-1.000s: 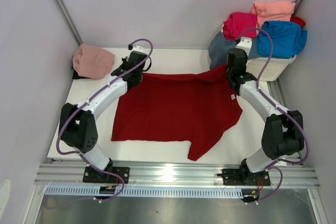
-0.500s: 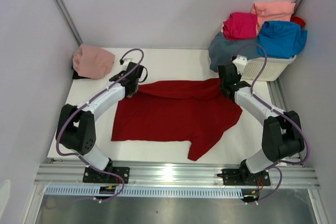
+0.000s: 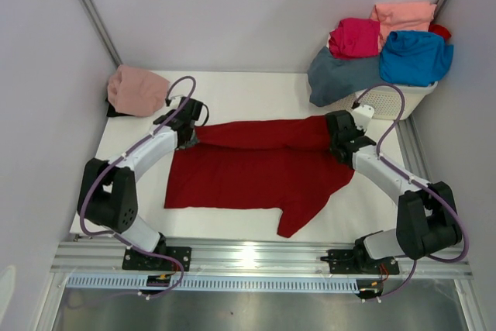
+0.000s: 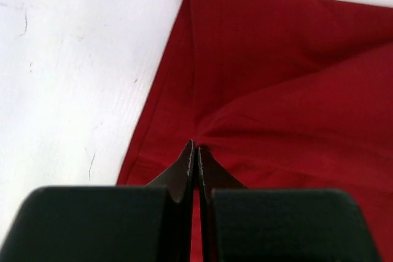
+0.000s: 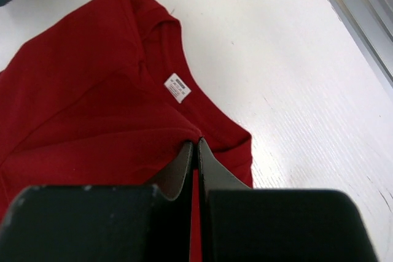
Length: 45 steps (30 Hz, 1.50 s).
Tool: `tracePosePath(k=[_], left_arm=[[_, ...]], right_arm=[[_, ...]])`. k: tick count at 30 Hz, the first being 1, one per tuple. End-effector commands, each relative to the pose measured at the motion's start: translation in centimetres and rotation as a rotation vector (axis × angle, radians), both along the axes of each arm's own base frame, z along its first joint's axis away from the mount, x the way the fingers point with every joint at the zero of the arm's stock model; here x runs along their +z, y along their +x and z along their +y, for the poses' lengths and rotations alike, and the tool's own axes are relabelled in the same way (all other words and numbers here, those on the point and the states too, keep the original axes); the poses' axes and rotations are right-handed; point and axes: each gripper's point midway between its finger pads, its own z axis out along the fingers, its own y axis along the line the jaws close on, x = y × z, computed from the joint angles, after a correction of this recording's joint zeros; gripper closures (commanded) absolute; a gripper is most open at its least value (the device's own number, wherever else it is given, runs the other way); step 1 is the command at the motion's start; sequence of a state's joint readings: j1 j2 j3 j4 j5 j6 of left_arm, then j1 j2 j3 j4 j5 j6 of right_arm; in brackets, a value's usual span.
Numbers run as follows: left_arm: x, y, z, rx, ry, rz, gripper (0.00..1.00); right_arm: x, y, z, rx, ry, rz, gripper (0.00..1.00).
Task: Fold and stack the t-shirts
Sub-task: Fold the flattened tshirt in 1/3 of the way
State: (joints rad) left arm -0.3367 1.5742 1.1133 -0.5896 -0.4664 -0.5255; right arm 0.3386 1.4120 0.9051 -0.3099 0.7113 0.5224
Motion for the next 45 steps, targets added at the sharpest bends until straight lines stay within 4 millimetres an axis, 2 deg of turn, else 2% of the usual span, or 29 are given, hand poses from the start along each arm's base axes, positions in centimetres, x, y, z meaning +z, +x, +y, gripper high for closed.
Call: tracePosePath(k=[1,6,13,15,19,21,26,31,36,39,43,45], left_arm=[[0.9,-0.6,1.3,0.081,-0.044,-0.029,0.99],[2.0,-1.0,3.9,0.156,0.018,-0.037,0.99],[3.7,-1.9,6.3,0.218,0.108,-0.051,0.99],[4.1,-2.0,6.7,0.219,0.127,-0.062,0.99],[4.3,-2.3,6.9,0.212,0.14,-0.06,0.99],[3.9,-2.9,6.9,0.212,0.141,-0.03,0.99],[1.1,-5.5,4.5,0.193,0.013,0.047,1.0],[-0.8,-8.1,4.1,0.265,-0.051,0.088,0.99],[-1.3,-9.2,4.2,0.3,-0.078,0.079,0.99],[-2.4,-10.2,4.1,0.312,-0.098,0.096,0.99],[-3.0,-10.7,4.0,0.32,-0.117,0.107,0.95],[-3.3,-10.9,3.7,0.324,-0.13,0.114,0.88]], right_arm=[[0.9,-0.5,-1.3,-0.083,-0.01,-0.052,1.0],[0.7,-0.9,-2.1,-0.105,-0.027,-0.036,1.0],[0.9,-1.2,-3.3,-0.15,-0.055,-0.044,1.0],[1.1,-1.1,-3.6,-0.158,-0.053,-0.055,1.0],[0.2,-1.3,-3.6,-0.156,-0.05,-0.029,1.0],[-0.1,-1.7,-3.6,-0.155,-0.045,-0.016,1.0],[-0.9,-2.7,-2.8,-0.129,0.004,-0.002,1.0],[-1.8,-3.7,-2.6,-0.13,0.016,0.023,1.0],[-2.8,-4.5,-2.3,-0.127,0.037,0.057,1.0],[-3.5,-4.9,-2.2,-0.129,0.038,0.083,1.0],[-4.6,-5.6,-2.5,-0.14,0.029,0.114,1.0],[-5.1,-5.9,-2.5,-0.14,0.031,0.125,0.92]])
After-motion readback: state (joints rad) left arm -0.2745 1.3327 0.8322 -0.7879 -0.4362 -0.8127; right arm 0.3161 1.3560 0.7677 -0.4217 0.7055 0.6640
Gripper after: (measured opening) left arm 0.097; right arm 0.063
